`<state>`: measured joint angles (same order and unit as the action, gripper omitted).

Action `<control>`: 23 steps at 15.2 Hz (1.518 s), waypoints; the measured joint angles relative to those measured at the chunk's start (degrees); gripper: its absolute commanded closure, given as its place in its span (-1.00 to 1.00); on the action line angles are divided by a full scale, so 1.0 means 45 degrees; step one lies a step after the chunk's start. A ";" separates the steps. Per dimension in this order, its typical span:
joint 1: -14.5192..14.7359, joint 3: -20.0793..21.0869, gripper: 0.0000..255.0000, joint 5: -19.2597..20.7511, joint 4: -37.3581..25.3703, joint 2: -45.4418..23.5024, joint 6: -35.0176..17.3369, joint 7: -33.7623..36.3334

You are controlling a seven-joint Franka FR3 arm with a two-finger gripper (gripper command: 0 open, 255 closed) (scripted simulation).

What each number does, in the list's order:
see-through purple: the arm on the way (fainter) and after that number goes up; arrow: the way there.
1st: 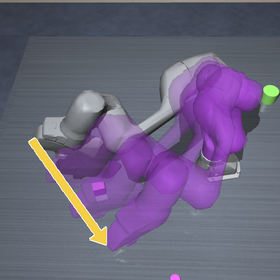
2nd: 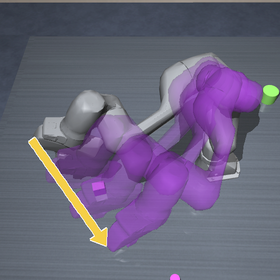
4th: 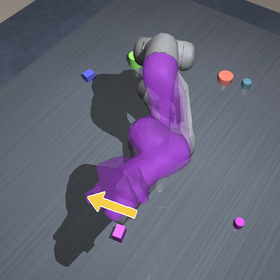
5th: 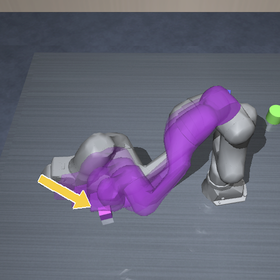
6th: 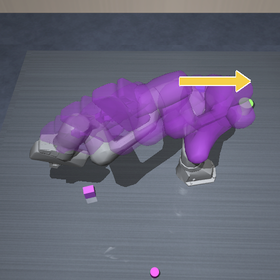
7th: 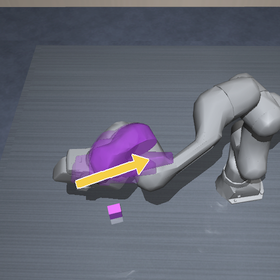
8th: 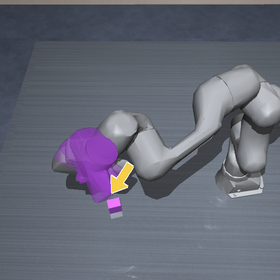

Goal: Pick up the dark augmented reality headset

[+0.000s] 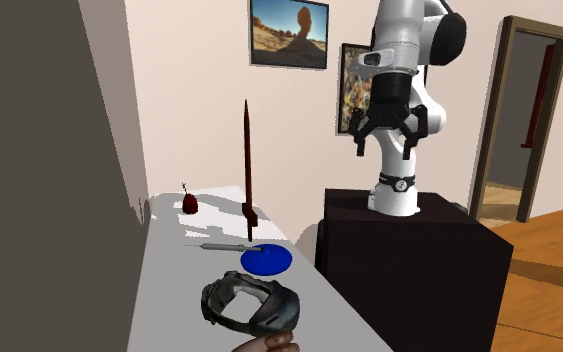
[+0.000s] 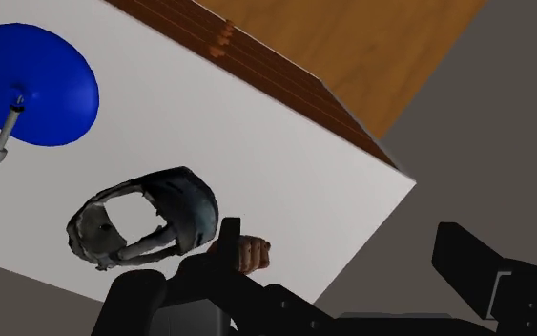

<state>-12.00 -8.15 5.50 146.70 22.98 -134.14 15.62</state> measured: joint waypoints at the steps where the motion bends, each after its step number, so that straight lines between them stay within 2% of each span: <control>1: -0.0128 -0.0044 -1.00 0.0092 0.0063 -0.0328 -0.0443 0.0165; 10: -0.1223 -0.0743 -1.00 0.0739 -0.0453 -0.4155 -0.4282 0.1374; 13: -0.1467 -0.0949 -1.00 0.0907 -0.0889 -0.5397 -0.5249 0.1935; 19: -0.1965 -0.1471 -1.00 0.0741 -0.2051 -0.8127 -0.7133 0.2615; 23: -0.2583 -0.1581 -1.00 0.0268 -0.3080 -0.9956 -0.8128 0.2742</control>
<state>-23.62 -15.27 6.70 132.84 -21.82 -170.72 27.96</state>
